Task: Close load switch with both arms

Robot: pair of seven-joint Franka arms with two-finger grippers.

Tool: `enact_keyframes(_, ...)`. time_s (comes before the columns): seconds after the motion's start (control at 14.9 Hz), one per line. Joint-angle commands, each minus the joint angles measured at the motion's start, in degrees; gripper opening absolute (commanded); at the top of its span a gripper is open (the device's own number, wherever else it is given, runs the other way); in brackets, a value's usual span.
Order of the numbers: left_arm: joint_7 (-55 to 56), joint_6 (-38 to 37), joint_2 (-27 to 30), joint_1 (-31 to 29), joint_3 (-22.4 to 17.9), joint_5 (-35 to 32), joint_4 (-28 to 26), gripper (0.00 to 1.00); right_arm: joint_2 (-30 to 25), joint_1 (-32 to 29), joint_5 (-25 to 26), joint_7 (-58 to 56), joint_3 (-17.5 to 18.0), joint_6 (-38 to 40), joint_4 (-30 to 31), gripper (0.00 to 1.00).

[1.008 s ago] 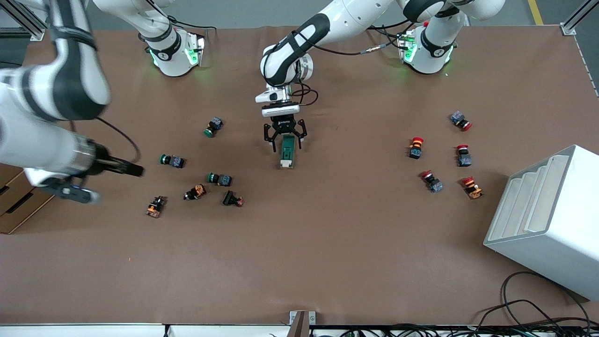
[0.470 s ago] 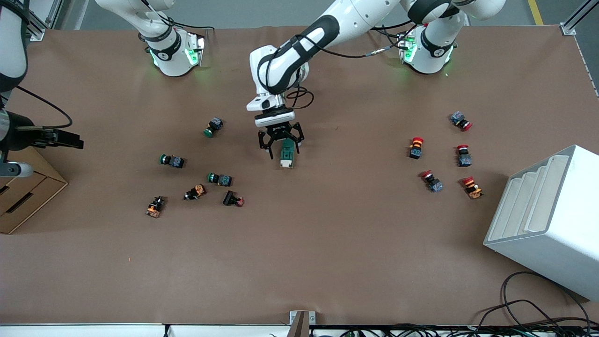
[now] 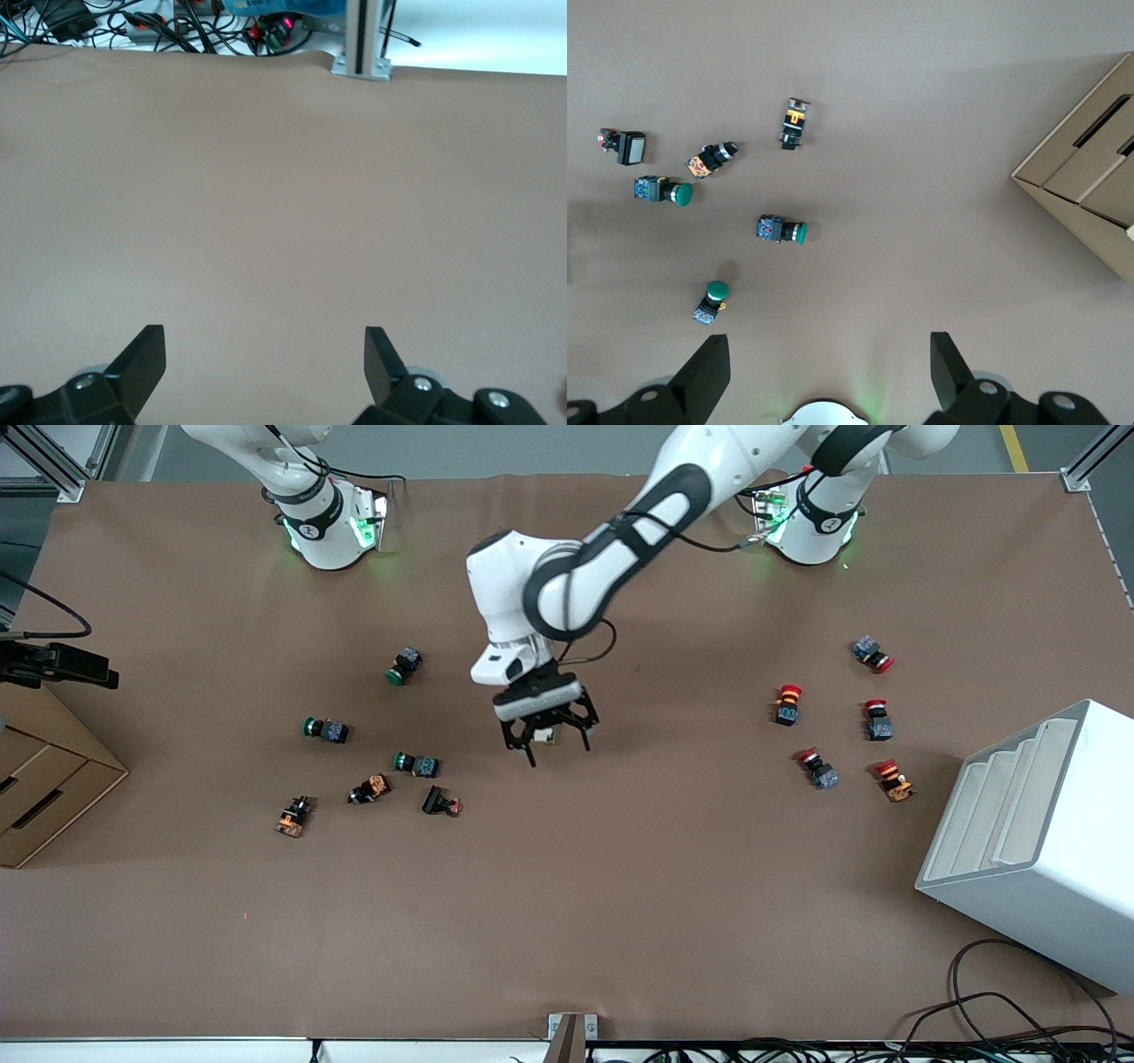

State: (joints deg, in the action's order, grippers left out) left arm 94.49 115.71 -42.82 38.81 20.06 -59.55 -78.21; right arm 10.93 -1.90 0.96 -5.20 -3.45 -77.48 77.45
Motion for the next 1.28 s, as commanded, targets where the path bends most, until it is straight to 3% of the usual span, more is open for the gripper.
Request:
enact_keyframes(0.0,-10.7,0.4,3.1,-4.9,0.5,6.4,1.5,0.99,0.6,0.1,-1.0,-0.1,1.0,0.9,-1.2,1.00)
enact_keyframes(0.27,-27.8,2.8,7.8,-14.9,0.5,17.6,1.8,0.99,-1.2,0.0,-3.2,5.0,0.5,3.3,-0.9,1.00)
enact_keyframes(0.67,-41.1,0.5,14.5,-25.6,0.2,33.7,1.6,1.00,-5.1,1.8,-2.5,5.3,0.4,3.7,1.9,1.00)
enact_keyframes(1.01,-50.7,-7.3,19.5,-31.9,0.4,39.3,1.7,1.00,-14.3,3.1,-1.0,5.3,0.0,0.2,11.7,1.00)
enact_keyframes(1.21,-59.1,-12.2,23.0,-35.3,0.3,41.4,1.7,1.00,-17.1,3.2,-1.0,5.3,0.0,0.1,12.9,1.00)
